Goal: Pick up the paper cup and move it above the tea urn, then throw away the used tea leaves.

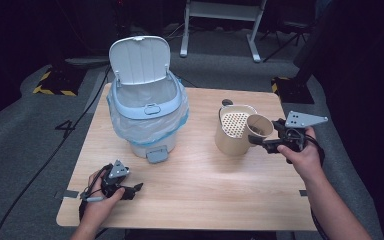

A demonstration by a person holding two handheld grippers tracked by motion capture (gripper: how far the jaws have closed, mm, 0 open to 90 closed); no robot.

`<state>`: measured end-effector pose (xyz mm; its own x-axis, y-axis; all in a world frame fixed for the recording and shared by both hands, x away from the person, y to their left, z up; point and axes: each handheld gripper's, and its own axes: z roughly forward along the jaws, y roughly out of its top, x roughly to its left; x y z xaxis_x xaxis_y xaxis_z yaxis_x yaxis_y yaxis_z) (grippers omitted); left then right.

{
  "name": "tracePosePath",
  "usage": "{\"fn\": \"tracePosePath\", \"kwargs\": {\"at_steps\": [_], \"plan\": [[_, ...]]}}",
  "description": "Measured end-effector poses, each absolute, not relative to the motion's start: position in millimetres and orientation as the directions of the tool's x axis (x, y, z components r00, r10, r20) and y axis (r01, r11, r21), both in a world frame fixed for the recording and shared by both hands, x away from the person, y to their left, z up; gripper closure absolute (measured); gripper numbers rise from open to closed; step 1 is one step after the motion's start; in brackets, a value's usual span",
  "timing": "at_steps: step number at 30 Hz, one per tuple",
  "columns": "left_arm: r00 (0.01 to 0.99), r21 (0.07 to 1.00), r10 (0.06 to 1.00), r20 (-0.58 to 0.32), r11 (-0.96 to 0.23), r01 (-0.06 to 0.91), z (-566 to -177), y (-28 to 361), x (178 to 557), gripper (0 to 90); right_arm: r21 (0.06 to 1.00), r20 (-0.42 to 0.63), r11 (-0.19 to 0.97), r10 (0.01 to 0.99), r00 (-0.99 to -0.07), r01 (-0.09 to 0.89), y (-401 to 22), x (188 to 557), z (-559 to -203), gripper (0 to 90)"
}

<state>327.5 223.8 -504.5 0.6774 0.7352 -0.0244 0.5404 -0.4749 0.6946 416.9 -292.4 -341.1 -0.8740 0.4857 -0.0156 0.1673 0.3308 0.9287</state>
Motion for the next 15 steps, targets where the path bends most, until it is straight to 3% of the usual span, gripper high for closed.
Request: {"fn": "tracePosePath", "kwargs": {"at_steps": [15], "plan": [[0.677, 0.695, 0.735, -0.024, -0.475, 0.54, -504.5, 223.8, 327.5, 19.3, 0.927, -0.003, 0.31, 0.569, -0.822, 0.211, -292.6, 462.9, -336.4, 32.0]]}}
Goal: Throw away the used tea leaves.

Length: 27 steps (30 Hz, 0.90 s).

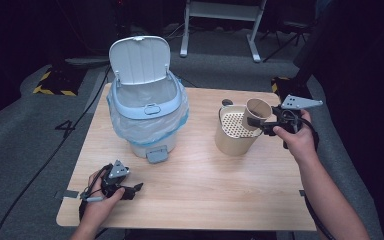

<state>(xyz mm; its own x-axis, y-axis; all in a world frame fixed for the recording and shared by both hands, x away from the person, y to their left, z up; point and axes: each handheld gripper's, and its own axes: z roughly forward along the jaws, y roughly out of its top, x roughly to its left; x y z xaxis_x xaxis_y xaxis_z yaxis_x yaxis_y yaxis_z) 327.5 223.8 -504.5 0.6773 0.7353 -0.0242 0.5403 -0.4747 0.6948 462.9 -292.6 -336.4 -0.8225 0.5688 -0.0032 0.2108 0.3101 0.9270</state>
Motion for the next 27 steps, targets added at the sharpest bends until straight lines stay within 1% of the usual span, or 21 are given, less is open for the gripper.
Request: {"fn": "tracePosePath", "kwargs": {"at_steps": [11, 18, 23, 27], "plan": [[0.685, 0.695, 0.728, -0.025, -0.48, 0.536, -504.6, 223.9, 329.6, 18.8, 0.931, 0.0, 0.295, 0.59, -0.808, 0.215, -303.5, 491.5, -344.0, 32.0], [0.685, 0.694, 0.728, -0.022, -0.482, 0.535, -504.6, 223.6, 329.1, 19.1, 0.931, -0.033, 0.316, 0.571, -0.82, 0.182, -307.4, 507.2, -349.6, 32.5], [0.685, 0.694, 0.728, -0.022, -0.482, 0.535, -504.6, 223.6, 329.0, 19.1, 0.917, -0.114, 0.374, 0.573, -0.812, 0.136, -307.7, 512.8, -350.6, 33.2], [0.686, 0.695, 0.727, -0.012, -0.487, 0.529, -504.4, 223.7, 329.0, 19.5, 0.89, -0.231, 0.452, 0.565, -0.792, 0.063, -305.4, 513.0, -347.1, 33.5]]}}
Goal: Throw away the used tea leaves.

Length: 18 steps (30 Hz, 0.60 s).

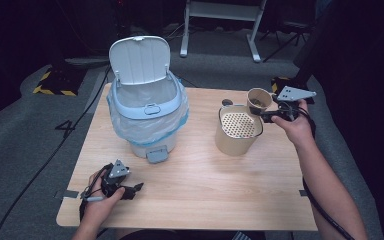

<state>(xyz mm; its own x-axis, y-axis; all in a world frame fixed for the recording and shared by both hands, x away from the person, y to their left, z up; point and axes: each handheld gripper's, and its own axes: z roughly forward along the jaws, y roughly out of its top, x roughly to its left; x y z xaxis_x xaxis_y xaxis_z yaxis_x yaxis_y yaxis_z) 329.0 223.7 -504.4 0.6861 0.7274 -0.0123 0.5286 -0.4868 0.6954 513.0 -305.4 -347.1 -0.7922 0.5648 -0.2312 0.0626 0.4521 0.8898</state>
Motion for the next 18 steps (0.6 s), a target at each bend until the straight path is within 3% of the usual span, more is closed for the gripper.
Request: {"fn": "tracePosePath", "kwargs": {"at_steps": [9, 14, 18], "plan": [[0.686, 0.696, 0.728, -0.013, -0.486, 0.529, -504.4, 223.7, 328.9, 19.6, 0.686, -0.579, 0.718, 0.436, -0.689, -0.122, -292.0, 503.1, -342.7, 34.0], [0.685, 0.696, 0.728, -0.014, -0.485, 0.529, -504.4, 223.6, 328.9, 19.6, 0.467, -0.76, 0.861, 0.275, -0.589, -0.201, -282.4, 494.9, -341.3, 34.6], [0.686, 0.695, 0.728, -0.013, -0.486, 0.529, -504.4, 223.7, 329.0, 19.6, 0.236, -0.86, 0.94, 0.083, -0.504, -0.248, -273.7, 489.5, -344.1, 34.9]]}}
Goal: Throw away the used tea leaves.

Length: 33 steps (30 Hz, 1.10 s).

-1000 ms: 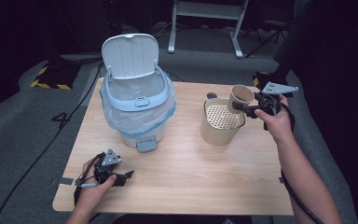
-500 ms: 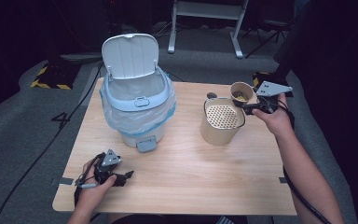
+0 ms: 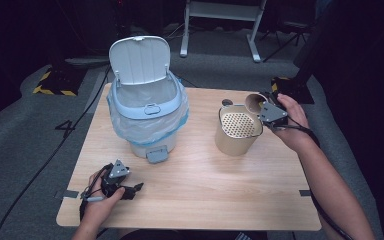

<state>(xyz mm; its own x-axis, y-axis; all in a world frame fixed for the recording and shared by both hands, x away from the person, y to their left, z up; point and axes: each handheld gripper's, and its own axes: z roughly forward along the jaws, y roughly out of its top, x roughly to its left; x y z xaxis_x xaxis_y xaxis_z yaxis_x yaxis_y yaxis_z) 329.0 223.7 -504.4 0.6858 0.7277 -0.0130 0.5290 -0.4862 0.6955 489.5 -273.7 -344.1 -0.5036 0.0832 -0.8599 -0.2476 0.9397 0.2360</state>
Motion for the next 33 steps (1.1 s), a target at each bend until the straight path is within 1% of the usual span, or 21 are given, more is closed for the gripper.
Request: {"fn": "tracePosePath", "kwargs": {"at_steps": [2, 3, 4, 8, 9, 10, 12, 13, 17, 20, 24, 31, 33], "plan": [[0.686, 0.695, 0.728, -0.013, -0.486, 0.529, -504.4, 223.7, 329.0, 19.6, 0.115, -0.89, 0.957, -0.02, -0.455, -0.267, -268.9, 486.7, -347.6, 35.1], [0.686, 0.696, 0.728, -0.013, -0.486, 0.529, -504.4, 223.7, 329.0, 19.6, 0.076, -0.896, 0.961, -0.05, -0.441, -0.265, -267.1, 485.1, -349.1, 35.3], [0.686, 0.695, 0.728, -0.013, -0.486, 0.529, -504.4, 223.7, 329.0, 19.6, 0.006, -0.906, 0.963, -0.109, -0.409, -0.269, -263.9, 482.8, -351.4, 35.5], [0.685, 0.695, 0.728, -0.015, -0.485, 0.531, -504.4, 223.6, 328.9, 19.6, -0.249, -0.904, 0.928, -0.326, -0.276, -0.277, -254.5, 476.9, -357.4, 36.4], [0.684, 0.696, 0.729, -0.019, -0.481, 0.532, -504.6, 223.4, 328.8, 19.5, -0.316, -0.893, 0.909, -0.382, -0.237, -0.273, -251.8, 475.2, -358.8, 36.5], [0.686, 0.695, 0.728, -0.013, -0.486, 0.529, -504.4, 223.7, 329.0, 19.5, -0.358, -0.884, 0.893, -0.418, -0.208, -0.274, -250.3, 474.6, -359.7, 36.5], [0.685, 0.696, 0.728, -0.015, -0.485, 0.53, -504.4, 223.6, 328.9, 19.6, -0.481, -0.843, 0.839, -0.522, -0.128, -0.254, -245.9, 471.9, -361.3, 36.8], [0.685, 0.696, 0.728, -0.015, -0.485, 0.53, -504.4, 223.6, 328.9, 19.6, -0.516, -0.827, 0.821, -0.551, -0.107, -0.242, -244.6, 470.7, -362.1, 36.8], [0.686, 0.695, 0.728, -0.013, -0.486, 0.529, -504.4, 223.7, 328.9, 19.6, -0.69, -0.708, 0.693, -0.706, -0.002, -0.209, -237.8, 466.2, -368.4, 36.8], [0.686, 0.695, 0.728, -0.013, -0.486, 0.529, -504.4, 223.7, 329.0, 19.6, -0.776, -0.622, 0.605, -0.781, 0.056, -0.178, -234.8, 465.2, -370.5, 36.9], [0.686, 0.695, 0.727, -0.014, -0.486, 0.529, -504.4, 223.7, 329.0, 19.6, -0.836, -0.546, 0.532, -0.832, 0.099, -0.136, -232.4, 464.8, -369.4, 36.9], [0.685, 0.696, 0.728, -0.014, -0.485, 0.53, -504.4, 223.6, 328.9, 19.6, -0.89, -0.453, 0.439, -0.883, 0.122, -0.123, -230.0, 464.4, -367.4, 36.9], [0.686, 0.695, 0.728, -0.013, -0.486, 0.529, -504.4, 223.6, 328.9, 19.6, -0.895, -0.443, 0.429, -0.887, 0.129, -0.122, -228.5, 463.2, -368.0, 36.9]]}}
